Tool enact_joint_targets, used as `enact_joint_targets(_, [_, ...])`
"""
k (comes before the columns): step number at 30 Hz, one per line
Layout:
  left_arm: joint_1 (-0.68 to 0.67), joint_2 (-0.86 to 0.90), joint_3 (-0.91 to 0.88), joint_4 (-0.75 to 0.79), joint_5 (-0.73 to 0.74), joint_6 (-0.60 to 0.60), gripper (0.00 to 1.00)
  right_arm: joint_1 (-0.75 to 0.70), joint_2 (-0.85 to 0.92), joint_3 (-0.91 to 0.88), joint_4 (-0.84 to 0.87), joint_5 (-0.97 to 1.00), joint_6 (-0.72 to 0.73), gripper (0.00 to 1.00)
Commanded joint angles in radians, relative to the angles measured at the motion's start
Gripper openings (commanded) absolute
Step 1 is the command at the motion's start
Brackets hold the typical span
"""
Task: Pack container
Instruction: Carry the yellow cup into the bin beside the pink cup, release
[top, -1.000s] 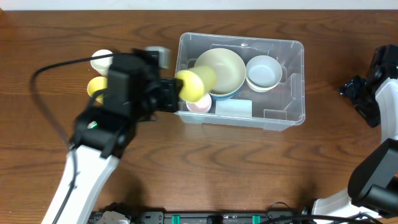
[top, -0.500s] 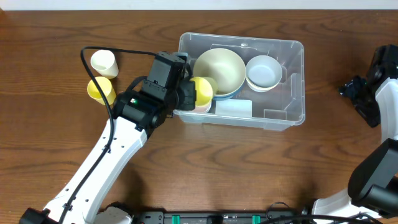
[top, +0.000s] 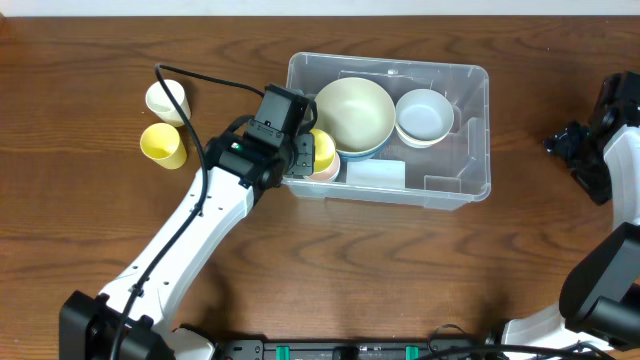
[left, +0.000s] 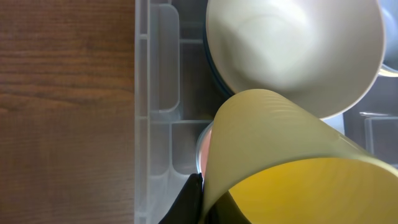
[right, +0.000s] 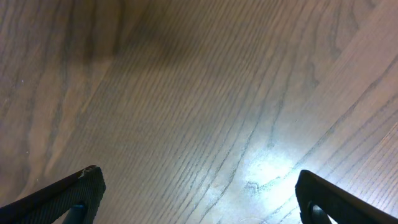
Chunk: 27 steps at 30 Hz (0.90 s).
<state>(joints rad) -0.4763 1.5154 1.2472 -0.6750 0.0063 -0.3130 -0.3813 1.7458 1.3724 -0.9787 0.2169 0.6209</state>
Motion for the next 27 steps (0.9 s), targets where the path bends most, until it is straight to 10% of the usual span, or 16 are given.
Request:
enact_joint_targets(1, [-0.001, 0.000, 0.006, -0.017, -0.022, 0.004, 0.06, -0.006, 0.003, -0.002, -0.001, 0.009, 0.014, 0.99])
enact_joint_targets(21, [-0.001, 0.000, 0.006, -0.077, -0.014, 0.002, 0.10, -0.006, 0.003, -0.002, -0.001, 0.009, 0.014, 0.99])
enact_joint_targets(27, [0.002, 0.000, 0.006, -0.048, -0.026, 0.003, 0.67, -0.006, 0.003, -0.002, -0.001, 0.009, 0.014, 0.99])
